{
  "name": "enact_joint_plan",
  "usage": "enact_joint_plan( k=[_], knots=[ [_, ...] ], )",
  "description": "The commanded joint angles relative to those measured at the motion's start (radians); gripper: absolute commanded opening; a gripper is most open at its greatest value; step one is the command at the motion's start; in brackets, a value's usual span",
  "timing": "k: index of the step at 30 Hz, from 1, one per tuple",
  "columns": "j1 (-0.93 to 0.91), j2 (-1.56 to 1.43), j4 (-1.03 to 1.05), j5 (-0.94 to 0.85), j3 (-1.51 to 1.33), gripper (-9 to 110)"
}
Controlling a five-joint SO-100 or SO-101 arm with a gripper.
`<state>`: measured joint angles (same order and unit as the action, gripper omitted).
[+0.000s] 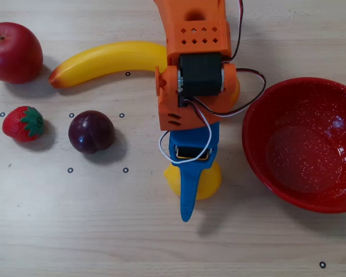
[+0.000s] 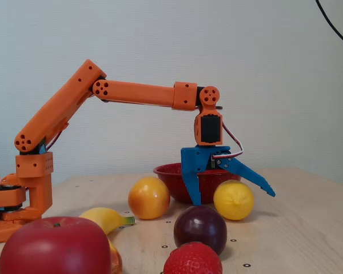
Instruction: Put the lemon in the red bowl.
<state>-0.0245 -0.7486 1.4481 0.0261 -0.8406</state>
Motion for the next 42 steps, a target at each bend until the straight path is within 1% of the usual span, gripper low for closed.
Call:
enact_joint_plan(
  k=[1,15,26,42],
  knots=[
    [0.040,-0.071,0.008,0.011,0.069,57],
    [0.008,-0.069,-0.011,0.023,0.046,56],
    [0.008,-0.060,-0.011,0.051,0.048,45],
    [0.005,-0.058,-0.014,0.057,0.044,44]
  ],
)
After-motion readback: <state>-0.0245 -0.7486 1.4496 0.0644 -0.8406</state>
